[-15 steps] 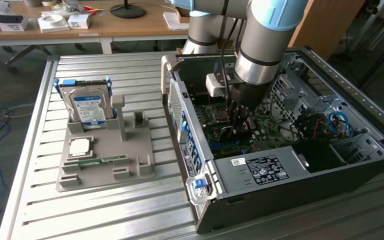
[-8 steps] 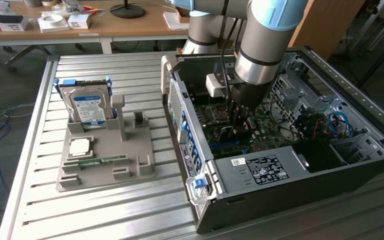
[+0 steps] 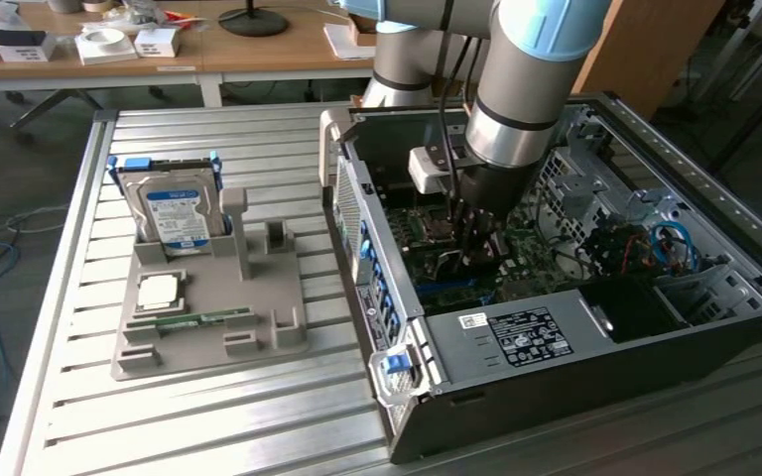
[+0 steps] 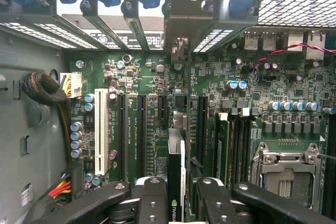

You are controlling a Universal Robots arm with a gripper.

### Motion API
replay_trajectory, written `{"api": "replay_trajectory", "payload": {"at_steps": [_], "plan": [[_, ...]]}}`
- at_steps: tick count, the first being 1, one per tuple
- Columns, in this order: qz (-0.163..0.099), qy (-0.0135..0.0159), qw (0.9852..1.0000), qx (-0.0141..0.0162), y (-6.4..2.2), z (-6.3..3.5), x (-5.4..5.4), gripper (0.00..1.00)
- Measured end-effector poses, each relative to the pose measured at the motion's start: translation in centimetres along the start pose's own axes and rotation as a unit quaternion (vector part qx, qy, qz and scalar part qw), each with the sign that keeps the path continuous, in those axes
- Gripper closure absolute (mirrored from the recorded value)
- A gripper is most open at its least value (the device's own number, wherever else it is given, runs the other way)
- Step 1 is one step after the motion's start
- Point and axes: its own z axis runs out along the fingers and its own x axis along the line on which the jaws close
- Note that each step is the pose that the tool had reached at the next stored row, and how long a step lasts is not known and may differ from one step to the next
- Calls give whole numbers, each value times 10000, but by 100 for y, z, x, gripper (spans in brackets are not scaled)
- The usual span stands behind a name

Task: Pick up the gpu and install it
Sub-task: 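Insert the gpu into the slot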

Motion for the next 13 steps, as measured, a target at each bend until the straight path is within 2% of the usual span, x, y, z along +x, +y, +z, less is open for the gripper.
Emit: {"api": "replay_trajectory", "payload": {"at_steps": [13], "plan": [[0, -1, 10000, 0, 1, 6, -12, 74]]}}
